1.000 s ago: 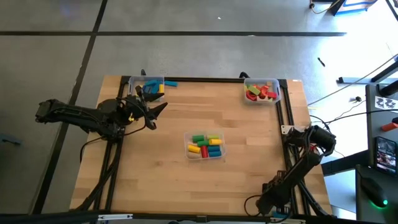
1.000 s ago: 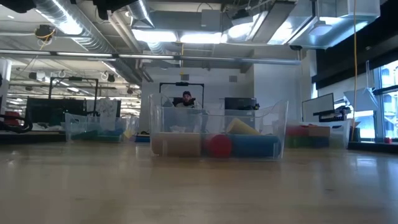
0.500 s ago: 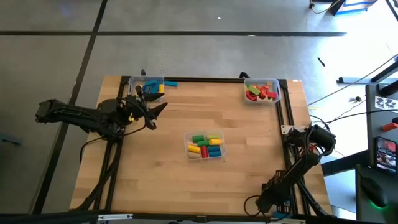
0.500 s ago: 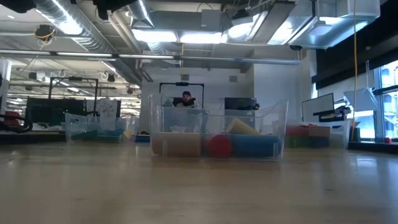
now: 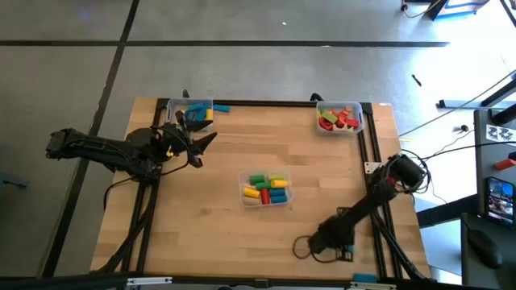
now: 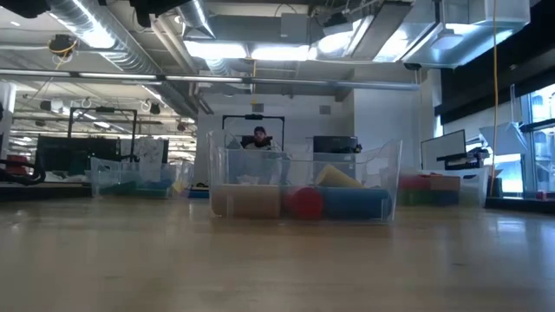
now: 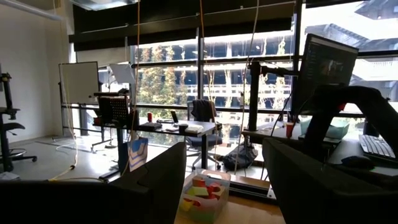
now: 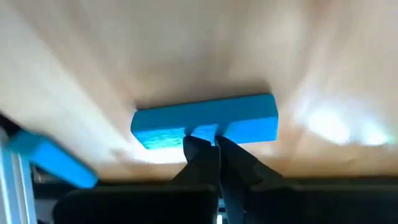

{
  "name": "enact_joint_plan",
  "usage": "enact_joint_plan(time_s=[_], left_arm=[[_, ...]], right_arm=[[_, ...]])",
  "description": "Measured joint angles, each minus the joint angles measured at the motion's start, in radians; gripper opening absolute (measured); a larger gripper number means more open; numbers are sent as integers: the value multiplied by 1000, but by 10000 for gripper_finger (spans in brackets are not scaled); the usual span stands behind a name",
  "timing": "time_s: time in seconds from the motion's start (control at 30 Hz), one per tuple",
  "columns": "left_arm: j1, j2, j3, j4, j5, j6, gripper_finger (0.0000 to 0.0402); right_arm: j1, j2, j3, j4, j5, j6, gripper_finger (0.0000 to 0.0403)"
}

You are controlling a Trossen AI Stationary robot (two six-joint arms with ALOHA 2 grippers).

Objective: Sort blocks by size
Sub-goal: Put the blue rectangular block into the top left transparent bin

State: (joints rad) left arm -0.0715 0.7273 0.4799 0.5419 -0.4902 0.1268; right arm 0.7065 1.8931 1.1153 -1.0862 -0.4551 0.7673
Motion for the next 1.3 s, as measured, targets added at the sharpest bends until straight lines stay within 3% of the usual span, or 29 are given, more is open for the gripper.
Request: enact_joint_plan(time_s=[0.27,0.37,0.5,0.63,0.73,0.9,1.07,1.3], left_arm=[[0,0,0,-1,0,0,210],[0,0,0,-1,0,0,210],[0,0,0,-2,0,0,210],[0,0,0,-2,0,-4,210],[0,0,0,-7,0,-19,210],[0,0,0,-8,0,-22,210],[0,0,0,-7,0,-22,210],[0,1,0,-9,0,-16,210]], right_arm=[[-142,3,122,-196,69,-16,9],[-133,3,199,-310,56,112,9],[-79,2,256,-332,50,357,21],[-15,2,257,-249,54,598,83],[34,2,258,-242,152,766,148],[82,2,257,-267,226,891,214],[78,-10,234,-235,322,958,218],[89,-151,78,-120,395,1163,191]])
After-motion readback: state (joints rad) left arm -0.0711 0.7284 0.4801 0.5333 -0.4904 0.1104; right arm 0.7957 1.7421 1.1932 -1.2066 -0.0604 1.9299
